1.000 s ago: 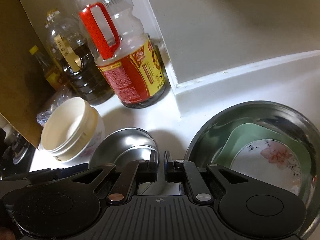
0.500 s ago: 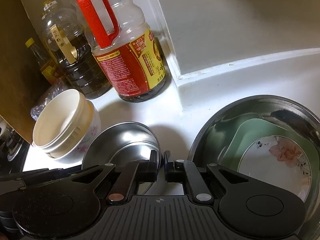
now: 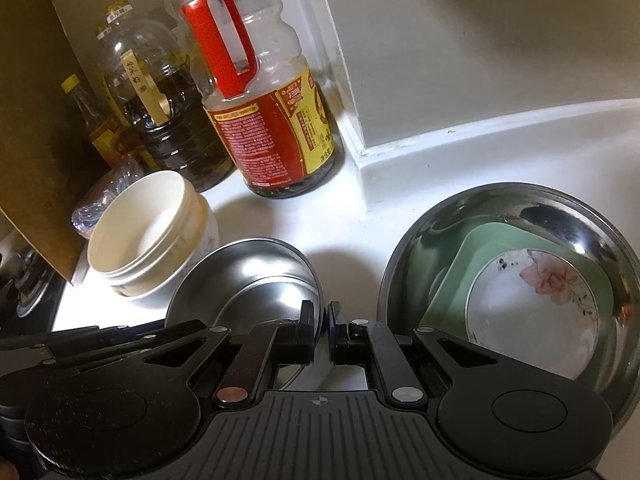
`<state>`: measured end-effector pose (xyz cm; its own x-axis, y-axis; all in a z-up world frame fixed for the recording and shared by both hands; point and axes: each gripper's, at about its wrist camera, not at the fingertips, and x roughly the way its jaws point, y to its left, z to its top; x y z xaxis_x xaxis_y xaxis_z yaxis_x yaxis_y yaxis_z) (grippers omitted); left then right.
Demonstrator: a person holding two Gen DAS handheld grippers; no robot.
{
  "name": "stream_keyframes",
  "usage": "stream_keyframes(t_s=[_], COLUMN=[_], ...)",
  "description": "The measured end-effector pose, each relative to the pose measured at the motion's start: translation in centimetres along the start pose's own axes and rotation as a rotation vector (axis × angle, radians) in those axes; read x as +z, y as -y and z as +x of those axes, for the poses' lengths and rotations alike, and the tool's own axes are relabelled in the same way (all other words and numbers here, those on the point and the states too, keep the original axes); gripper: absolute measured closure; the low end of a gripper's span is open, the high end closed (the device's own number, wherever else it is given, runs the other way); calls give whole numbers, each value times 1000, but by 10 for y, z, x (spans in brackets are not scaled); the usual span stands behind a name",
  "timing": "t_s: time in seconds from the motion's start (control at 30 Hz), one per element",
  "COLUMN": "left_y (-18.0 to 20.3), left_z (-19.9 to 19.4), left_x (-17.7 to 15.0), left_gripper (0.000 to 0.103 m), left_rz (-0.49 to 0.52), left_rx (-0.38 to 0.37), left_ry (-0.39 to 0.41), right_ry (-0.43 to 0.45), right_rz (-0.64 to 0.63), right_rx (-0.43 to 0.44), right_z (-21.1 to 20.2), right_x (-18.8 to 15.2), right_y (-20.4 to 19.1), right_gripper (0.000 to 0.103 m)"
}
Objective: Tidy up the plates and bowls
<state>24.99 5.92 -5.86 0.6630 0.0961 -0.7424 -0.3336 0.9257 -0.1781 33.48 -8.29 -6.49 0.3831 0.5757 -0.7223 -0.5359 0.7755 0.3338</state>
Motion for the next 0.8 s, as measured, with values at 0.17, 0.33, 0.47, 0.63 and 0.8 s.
stream_keyframes(t_s=[0.17, 0.33, 0.47, 0.63, 0.8], left_y=[-2, -3, -7, -12, -17], left_z=[-10, -26, -39, -55, -70], left_x=[-5, -10, -13, -16, -19], left_gripper=[90, 90, 90, 90, 90], left_rz=[9, 24, 33, 41, 49], left_rx=[-14, -23, -26, -34, -44], left_ry=[-5, 7, 15, 24, 43], right_ry=[8, 11, 17, 22, 44], right_rz=[10, 5, 7, 6, 0], right_rx=[-2, -1, 6, 9, 12], right_z=[-12, -26, -37, -50, -62], right_x=[-5, -10, -16, -22, -23], right_y=[-4, -12, -21, -33, -46], right_gripper=[96, 96, 96, 96, 96])
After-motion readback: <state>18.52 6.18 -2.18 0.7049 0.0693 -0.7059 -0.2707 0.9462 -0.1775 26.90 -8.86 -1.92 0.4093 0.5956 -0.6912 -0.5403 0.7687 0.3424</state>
